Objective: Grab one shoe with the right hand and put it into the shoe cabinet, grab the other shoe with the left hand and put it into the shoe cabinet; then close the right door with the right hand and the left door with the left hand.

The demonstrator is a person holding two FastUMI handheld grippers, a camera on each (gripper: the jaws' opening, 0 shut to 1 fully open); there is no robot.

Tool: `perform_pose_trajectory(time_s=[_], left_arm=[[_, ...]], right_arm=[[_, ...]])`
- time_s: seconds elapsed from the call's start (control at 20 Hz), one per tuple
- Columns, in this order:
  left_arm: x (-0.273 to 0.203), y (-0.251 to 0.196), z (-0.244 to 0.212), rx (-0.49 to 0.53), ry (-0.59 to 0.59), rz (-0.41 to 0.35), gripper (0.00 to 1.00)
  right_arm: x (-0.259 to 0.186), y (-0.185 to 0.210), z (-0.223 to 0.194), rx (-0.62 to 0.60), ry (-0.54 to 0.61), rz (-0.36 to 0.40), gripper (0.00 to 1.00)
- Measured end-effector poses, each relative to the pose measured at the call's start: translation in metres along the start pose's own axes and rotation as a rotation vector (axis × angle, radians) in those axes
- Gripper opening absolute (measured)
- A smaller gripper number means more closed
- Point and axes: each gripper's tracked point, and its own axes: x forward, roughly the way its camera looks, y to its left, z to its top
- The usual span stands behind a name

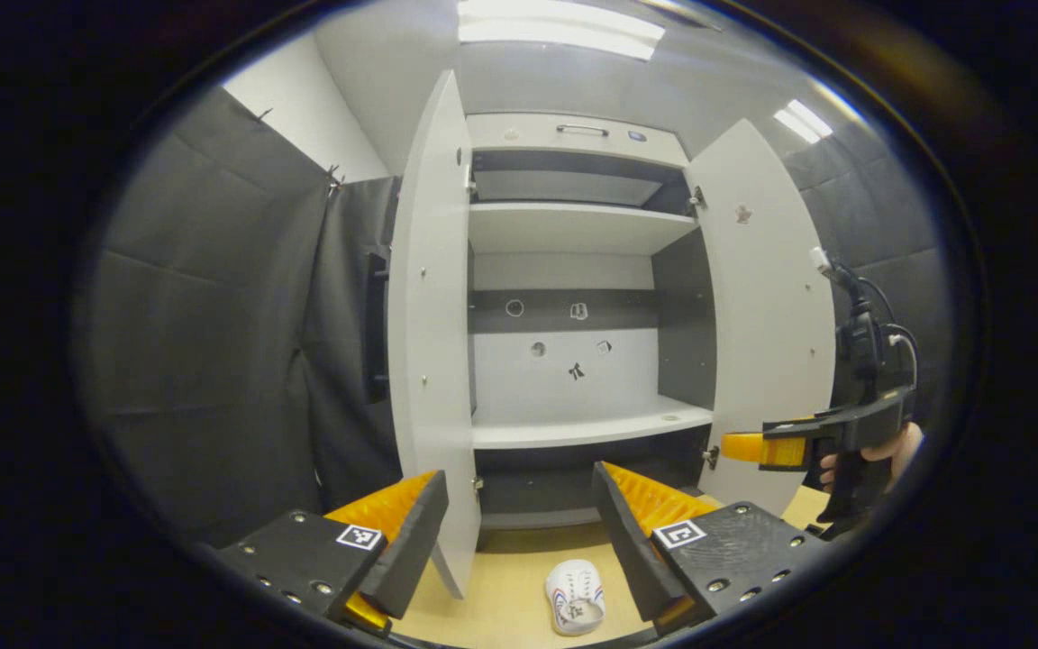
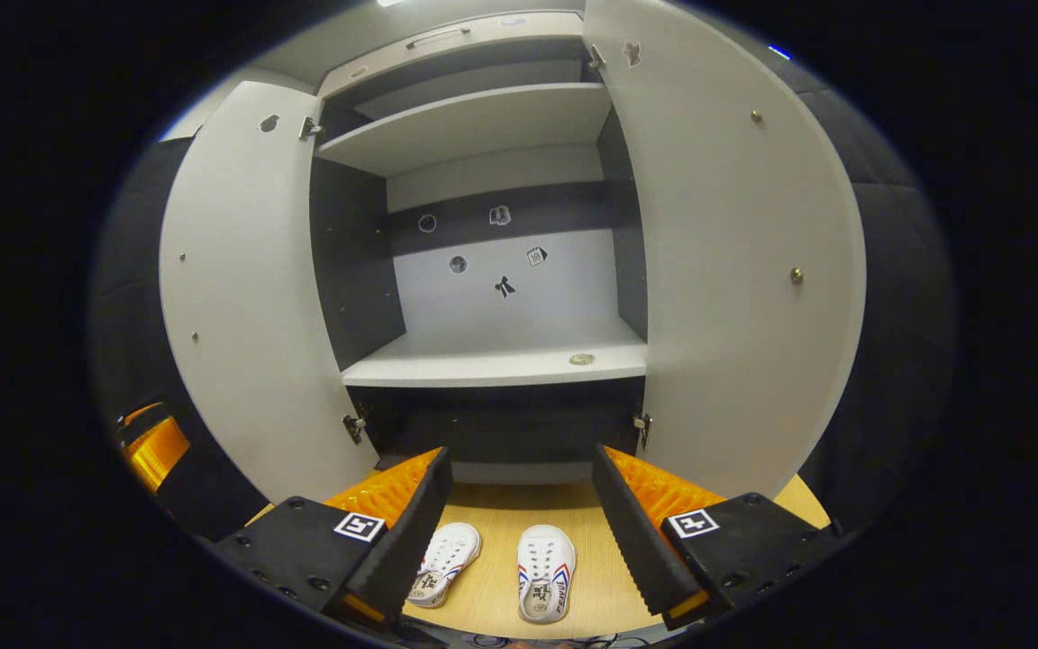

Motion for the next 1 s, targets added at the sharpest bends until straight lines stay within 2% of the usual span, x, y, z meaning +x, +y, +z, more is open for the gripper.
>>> perform_pose_trajectory(time_s=[0.15, 0.35, 0.5, 0.8, 1.0], left_arm=[[-0.005, 0.000, -0.021, -0.005, 0.041, -0.002, 0.93], [-0.007, 0.000, -0.046, -0.054, 0.101, -0.021, 0.93], [-0.006, 0.000, -0.063, -0.080, 0.142, -0.034, 0.93], [-0.014, -0.003, -0.088, -0.063, 0.189, -0.060, 0.93], [-0.024, 0.004, -0.097, -0.077, 0.207, -0.040, 0.93]], right_arm=[[0.021, -0.005, -0.029, 0.015, 0.081, -0.006, 0.98], [0.048, -0.004, -0.088, 0.028, 0.213, 0.014, 0.98], [0.065, 0.001, -0.135, -0.021, 0.305, 0.019, 0.98], [0.096, 0.014, -0.220, -0.121, 0.453, 0.054, 0.99], [0.106, 0.009, -0.272, -0.120, 0.578, 0.023, 0.99]])
